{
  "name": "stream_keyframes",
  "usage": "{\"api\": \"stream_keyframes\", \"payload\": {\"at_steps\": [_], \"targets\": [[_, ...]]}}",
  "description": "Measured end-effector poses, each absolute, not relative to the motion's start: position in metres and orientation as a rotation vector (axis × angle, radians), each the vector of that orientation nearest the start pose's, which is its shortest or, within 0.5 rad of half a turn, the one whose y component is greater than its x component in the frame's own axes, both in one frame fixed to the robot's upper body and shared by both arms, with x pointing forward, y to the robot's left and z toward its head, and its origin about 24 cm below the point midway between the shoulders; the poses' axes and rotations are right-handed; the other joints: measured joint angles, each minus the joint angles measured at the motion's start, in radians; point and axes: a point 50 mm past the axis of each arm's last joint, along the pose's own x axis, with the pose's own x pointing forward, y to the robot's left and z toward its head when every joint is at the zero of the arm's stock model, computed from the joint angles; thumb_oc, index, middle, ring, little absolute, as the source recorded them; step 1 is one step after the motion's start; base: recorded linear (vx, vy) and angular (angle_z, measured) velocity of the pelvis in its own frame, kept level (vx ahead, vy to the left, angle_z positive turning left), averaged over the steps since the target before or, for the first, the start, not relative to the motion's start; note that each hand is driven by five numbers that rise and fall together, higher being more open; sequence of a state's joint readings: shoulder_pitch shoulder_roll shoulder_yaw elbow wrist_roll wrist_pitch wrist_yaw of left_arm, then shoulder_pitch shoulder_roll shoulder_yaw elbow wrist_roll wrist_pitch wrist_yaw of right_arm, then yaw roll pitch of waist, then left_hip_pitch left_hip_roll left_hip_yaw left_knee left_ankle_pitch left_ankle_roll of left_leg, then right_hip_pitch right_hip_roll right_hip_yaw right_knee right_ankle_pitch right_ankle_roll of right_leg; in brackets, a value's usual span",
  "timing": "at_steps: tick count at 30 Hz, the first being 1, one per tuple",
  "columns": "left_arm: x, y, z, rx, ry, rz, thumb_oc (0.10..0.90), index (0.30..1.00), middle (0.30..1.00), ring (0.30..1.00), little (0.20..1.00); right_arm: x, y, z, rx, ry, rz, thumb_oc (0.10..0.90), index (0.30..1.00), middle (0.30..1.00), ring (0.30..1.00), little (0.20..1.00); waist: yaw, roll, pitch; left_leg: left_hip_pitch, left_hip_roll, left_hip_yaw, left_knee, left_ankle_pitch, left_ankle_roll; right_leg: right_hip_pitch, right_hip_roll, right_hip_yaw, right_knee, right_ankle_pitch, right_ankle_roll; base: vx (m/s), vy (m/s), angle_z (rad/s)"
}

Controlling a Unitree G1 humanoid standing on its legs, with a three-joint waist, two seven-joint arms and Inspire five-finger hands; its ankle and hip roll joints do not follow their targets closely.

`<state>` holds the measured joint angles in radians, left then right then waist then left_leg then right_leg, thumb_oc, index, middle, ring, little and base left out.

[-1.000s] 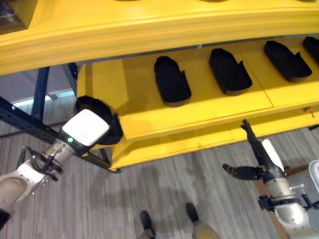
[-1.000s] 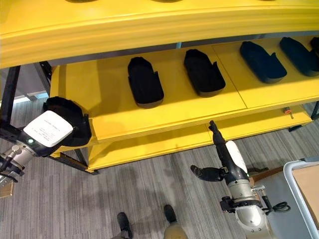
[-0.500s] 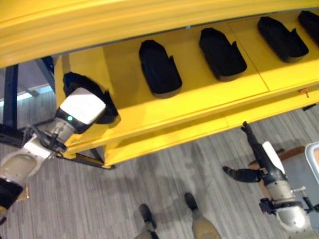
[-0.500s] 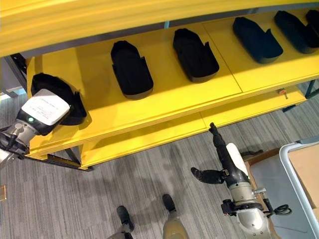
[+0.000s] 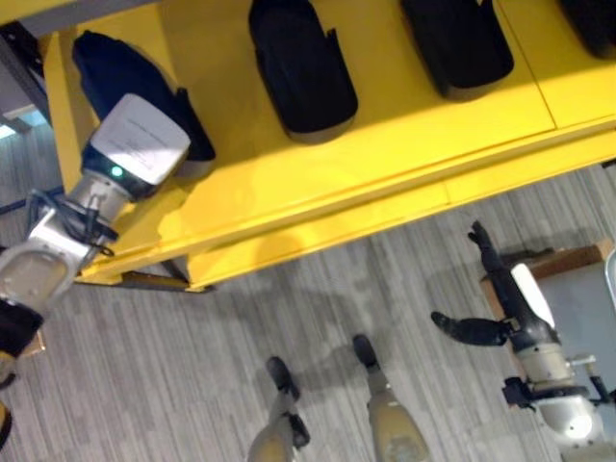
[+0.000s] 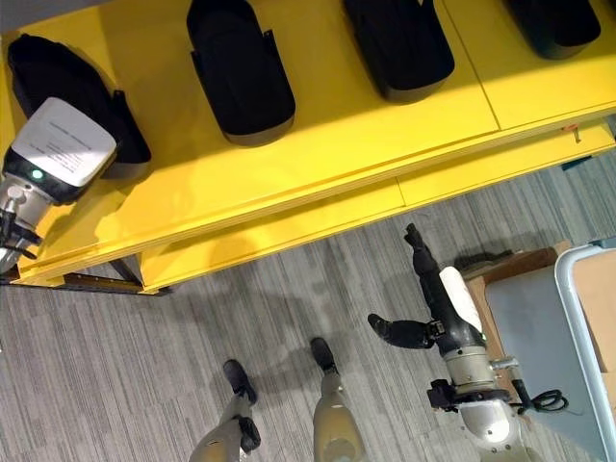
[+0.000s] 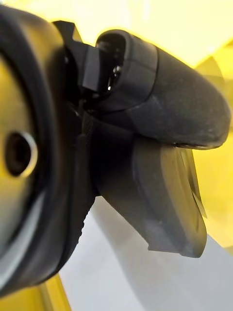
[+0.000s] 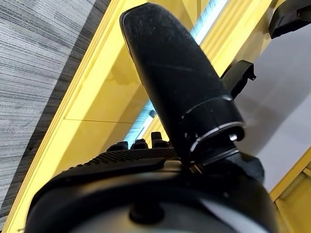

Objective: Move parts from the plastic box to the shelf.

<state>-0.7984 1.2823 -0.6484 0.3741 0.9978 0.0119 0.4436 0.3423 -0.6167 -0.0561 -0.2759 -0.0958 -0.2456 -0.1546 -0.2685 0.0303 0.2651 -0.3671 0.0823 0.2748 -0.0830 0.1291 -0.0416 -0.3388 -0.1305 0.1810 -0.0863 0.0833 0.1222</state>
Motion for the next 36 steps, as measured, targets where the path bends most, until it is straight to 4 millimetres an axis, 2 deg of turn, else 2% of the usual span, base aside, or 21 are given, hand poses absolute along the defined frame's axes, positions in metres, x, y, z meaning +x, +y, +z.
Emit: {"api": "stream_keyframes", "payload": {"at_steps": [16, 36], "targets": [[0.329, 0.295, 0.264, 2.395, -0.585, 0.315, 0.4, 0.3, 0.3, 0.3, 0.3, 0.188, -0.245, 0.098, -0.696, -0.266, -0.033, 0.9, 1.0, 1.0, 1.0, 1.0, -0.001, -0.001, 0.0, -0.027, 0.003, 0.021, 0.0, -0.003, 0.001, -0.038, 0.009, 0.013, 0.0, 0.007, 0.006, 0.0, 0.022, -0.02], [0.33, 0.297, 0.258, 2.404, -0.564, 0.275, 0.4, 0.3, 0.3, 0.3, 0.3, 0.187, -0.245, 0.102, -0.707, -0.289, -0.02, 0.9, 1.0, 1.0, 1.0, 1.0, -0.001, -0.002, -0.001, -0.012, 0.006, 0.026, 0.0, -0.002, 0.001, -0.025, 0.012, 0.02, 0.0, 0.008, 0.005, 0.0, 0.0, 0.0]]}}
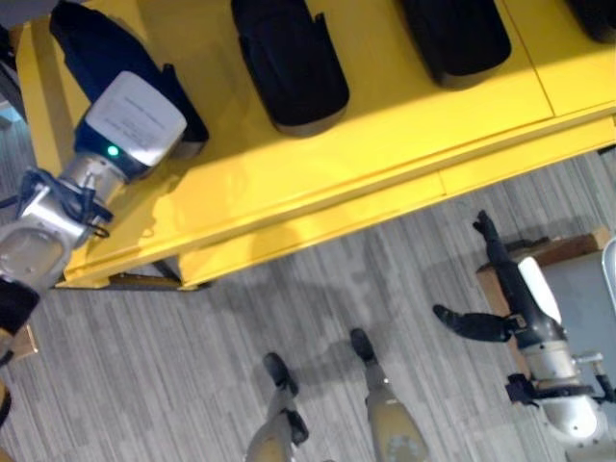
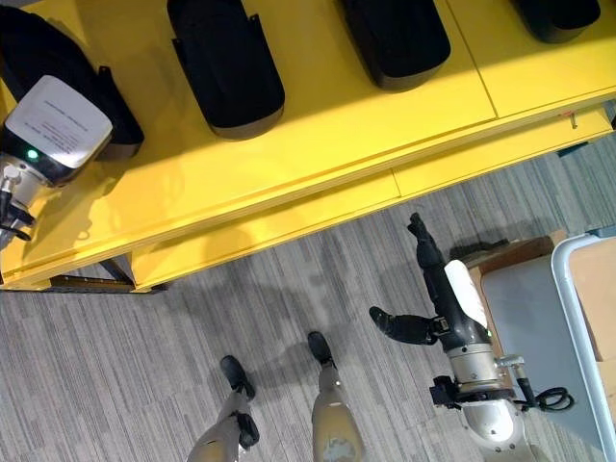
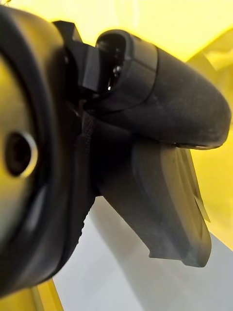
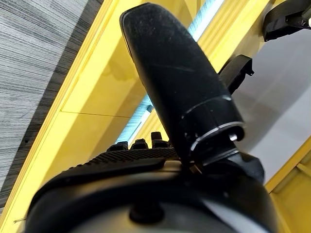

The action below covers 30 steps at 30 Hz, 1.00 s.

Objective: Move parts from the plastic box to the shelf.

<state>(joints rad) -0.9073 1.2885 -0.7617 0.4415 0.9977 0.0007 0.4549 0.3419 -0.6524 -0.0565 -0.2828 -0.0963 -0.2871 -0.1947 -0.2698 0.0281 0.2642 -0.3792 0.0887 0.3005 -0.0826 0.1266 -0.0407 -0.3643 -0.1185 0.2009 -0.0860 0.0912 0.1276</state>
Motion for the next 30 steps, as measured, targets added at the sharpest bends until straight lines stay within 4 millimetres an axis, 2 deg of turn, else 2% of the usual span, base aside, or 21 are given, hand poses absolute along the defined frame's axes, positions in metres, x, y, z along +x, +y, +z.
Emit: {"api": "stream_keyframes", "payload": {"at_steps": [22, 23, 24, 25, 30], "targets": [[0.3281, 0.2996, 0.2536, 2.404, -0.565, 0.26, 0.4, 0.3, 0.3, 0.3, 0.3, 0.1874, -0.2448, 0.1039, -0.716, -0.303, -0.01, 0.9, 1.0, 1.0, 1.0, 1.0, 0.001, 0.0, 0.0, 0.005, 0.001, 0.0, 0.0, 0.0, 0.0, 0.005, 0.0, 0.0, 0.0, 0.001, -0.001, 0.0, 0.0, 0.0], [0.3279, 0.2998, 0.2536, 2.403, -0.564, 0.261, 0.488, 0.424, 0.424, 0.424, 0.424, 0.1873, -0.2447, 0.104, -0.715, -0.304, -0.01, 0.9, 1.0, 1.0, 1.0, 1.0, 0.0, 0.0, 0.0, 0.005, 0.001, 0.0, 0.0, 0.0, 0.0, 0.005, 0.001, 0.0, 0.0, 0.001, -0.001, 0.0, 0.0, 0.0], [0.3278, 0.2999, 0.2535, 2.402, -0.564, 0.261, 0.62, 0.607, 0.607, 0.607, 0.607, 0.1873, -0.2446, 0.1041, -0.715, -0.304, -0.01, 0.9, 1.0, 1.0, 1.0, 1.0, 0.0, 0.0, 0.0, 0.005, 0.001, 0.0, 0.0, 0.0, 0.0, 0.005, 0.001, 0.0, 0.0, 0.001, -0.001, 0.0, 0.0, 0.0], [0.3278, 0.3, 0.2533, 2.402, -0.563, 0.26, 0.9, 1.0, 1.0, 1.0, 1.0, 0.1873, -0.2446, 0.1042, -0.715, -0.305, -0.01, 0.9, 1.0, 1.0, 1.0, 1.0, 0.001, 0.0, 0.0, 0.005, 0.001, 0.0, 0.0, 0.0, 0.0, 0.005, 0.001, 0.0, 0.0, 0.001, -0.001, 0.0, 0.0, 0.0], [0.3275, 0.2974, 0.2494, 2.396, -0.575, 0.222, 0.9, 1.0, 1.0, 1.0, 1.0, 0.1873, -0.2444, 0.1045, -0.715, -0.307, -0.01, 0.9, 1.0, 1.0, 1.0, 1.0, 0.002, 0.0, 0.0, 0.005, 0.001, 0.0, 0.0, 0.0, 0.0, 0.005, 0.001, 0.0, 0.0, 0.001, -0.001, 0.0, 0.0, 0.0]]}}
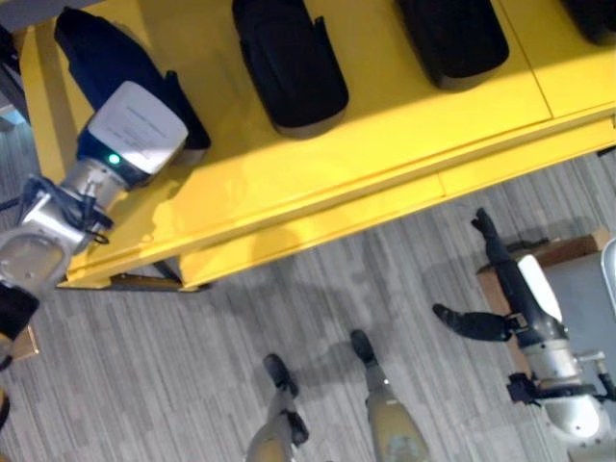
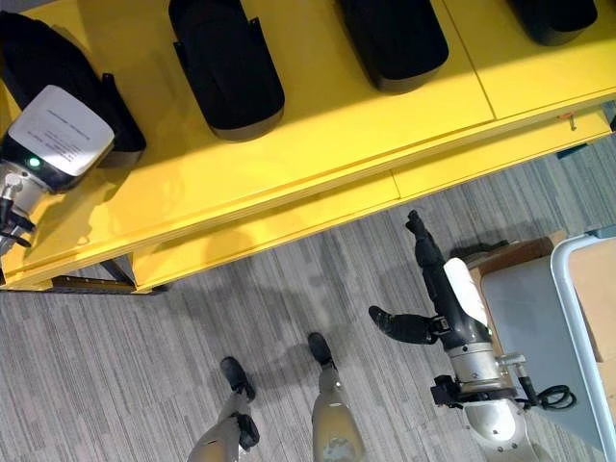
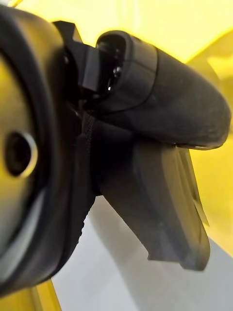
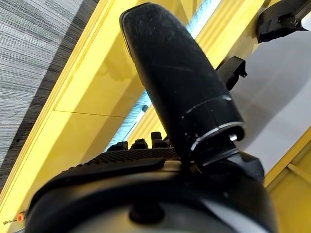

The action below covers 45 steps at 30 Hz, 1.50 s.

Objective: Move parts from the plastic box to the shelf.

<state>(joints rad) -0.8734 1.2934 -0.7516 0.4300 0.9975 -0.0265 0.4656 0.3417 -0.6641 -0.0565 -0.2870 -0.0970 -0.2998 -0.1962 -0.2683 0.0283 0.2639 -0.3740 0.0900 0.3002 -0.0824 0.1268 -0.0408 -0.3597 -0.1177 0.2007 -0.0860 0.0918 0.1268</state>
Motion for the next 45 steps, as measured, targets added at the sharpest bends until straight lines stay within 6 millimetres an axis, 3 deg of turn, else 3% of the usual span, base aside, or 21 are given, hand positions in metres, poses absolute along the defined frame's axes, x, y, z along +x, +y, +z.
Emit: {"api": "stream_keyframes", "payload": {"at_steps": [9, 24, 35, 45], "targets": [[0.324, 0.298, 0.238, 2.388, -0.568, 0.167, 0.9, 1.0, 1.0, 1.0, 1.0, 0.187, -0.24, 0.11, -0.712, -0.336, -0.002, 0.9, 1.0, 1.0, 1.0, 1.0, 0.008, 0.0, 0.0, 0.0, 0.001, 0.0, 0.0, 0.0, 0.0, 0.0, 0.001, 0.0, 0.0, 0.0, 0.0, 0.0, 0.0, 0.0], [0.309, 0.32, 0.229, 2.474, -0.443, 0.04, 0.9, 1.0, 1.0, 1.0, 1.0, 0.192, -0.239, 0.116, -0.713, -0.371, -0.003, 0.9, 1.0, 1.0, 1.0, 1.0, 0.027, 0.001, 0.0, 0.025, 0.005, 0.0, 0.0, 0.0, -0.001, 0.024, 0.001, -0.001, 0.0, 0.001, -0.001, 0.0, 0.0, 0.0], [0.302, 0.339, 0.229, 2.519, -0.343, 0.032, 0.9, 1.0, 1.0, 1.0, 1.0, 0.193, -0.239, 0.117, -0.713, -0.375, -0.002, 0.9, 1.0, 1.0, 1.0, 1.0, 0.048, 0.002, -0.001, 0.028, 0.01, -0.004, 0.022, 0.001, -0.002, 0.04, 0.001, -0.008, 0.0, 0.004, -0.005, 0.0, -0.001, 0.01], [0.301, 0.345, 0.227, 2.523, -0.308, 0.026, 0.9, 1.0, 1.0, 1.0, 1.0, 0.193, -0.238, 0.117, -0.711, -0.375, -0.003, 0.9, 1.0, 1.0, 1.0, 1.0, 0.057, 0.003, -0.002, 0.029, 0.012, -0.011, 0.033, 0.001, -0.002, 0.05, 0.006, -0.016, 0.0, 0.01, -0.012, 0.0, -0.001, 0.01]]}}
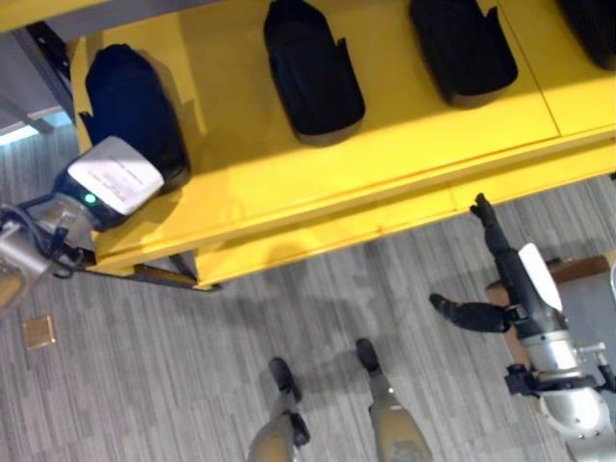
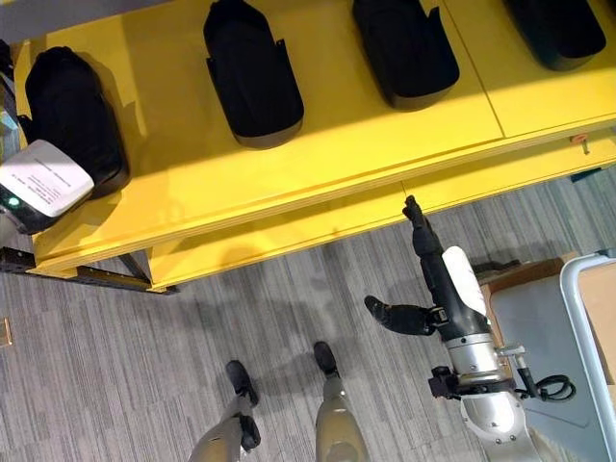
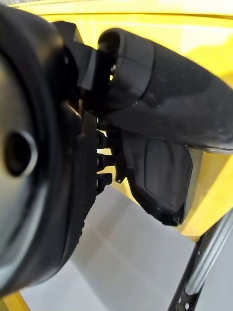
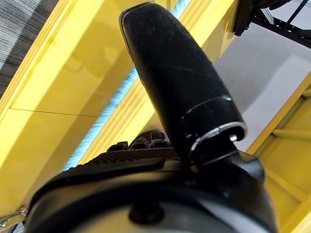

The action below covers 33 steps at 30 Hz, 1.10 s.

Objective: Move parts from the plastic box to the shelf.

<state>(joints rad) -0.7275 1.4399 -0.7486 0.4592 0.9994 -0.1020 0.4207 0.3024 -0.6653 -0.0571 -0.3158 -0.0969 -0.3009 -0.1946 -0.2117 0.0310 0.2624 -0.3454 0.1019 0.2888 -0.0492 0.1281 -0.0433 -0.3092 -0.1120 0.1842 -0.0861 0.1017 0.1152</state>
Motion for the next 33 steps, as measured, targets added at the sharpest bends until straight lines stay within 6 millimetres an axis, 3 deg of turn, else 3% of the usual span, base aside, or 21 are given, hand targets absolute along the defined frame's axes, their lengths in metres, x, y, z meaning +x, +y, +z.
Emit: {"api": "stream_keyframes", "payload": {"at_steps": [12, 25, 33], "targets": [[0.293, 0.331, 0.258, 2.547, -0.444, 0.081, 0.9, 1.0, 1.0, 1.0, 1.0, 0.193, -0.238, 0.116, -0.695, -0.375, -0.015, 0.9, 1.0, 1.0, 1.0, 1.0, 0.003, 0.002, -0.001, 0.018, 0.002, -0.002, 0.009, 0.0, 0.0, 0.021, 0.0, -0.001, 0.0, 0.003, -0.001, 0.0, 0.0, 0.0], [0.288, 0.333, 0.259, 2.53, -0.441, 0.106, 0.9, 1.0, 1.0, 1.0, 1.0, 0.192, -0.239, 0.116, -0.689, -0.377, -0.033, 0.9, 1.0, 1.0, 1.0, 1.0, 0.026, 0.003, -0.002, 0.042, 0.003, 0.001, 0.01, -0.002, -0.001, 0.045, 0.001, 0.0, 0.0, 0.004, -0.001, 0.0, -0.002, 0.0], [0.27, 0.333, 0.257, 2.469, -0.483, 0.155, 0.9, 1.0, 1.0, 1.0, 1.0, 0.19, -0.25, 0.121, -0.7, -0.382, -0.092, 0.9, 1.0, 1.0, 1.0, 1.0, 0.057, 0.002, -0.003, 0.054, 0.002, -0.005, 0.011, -0.003, -0.002, 0.06, 0.002, -0.003, 0.0, 0.003, -0.001, 0.0, 0.0, 0.0]]}}
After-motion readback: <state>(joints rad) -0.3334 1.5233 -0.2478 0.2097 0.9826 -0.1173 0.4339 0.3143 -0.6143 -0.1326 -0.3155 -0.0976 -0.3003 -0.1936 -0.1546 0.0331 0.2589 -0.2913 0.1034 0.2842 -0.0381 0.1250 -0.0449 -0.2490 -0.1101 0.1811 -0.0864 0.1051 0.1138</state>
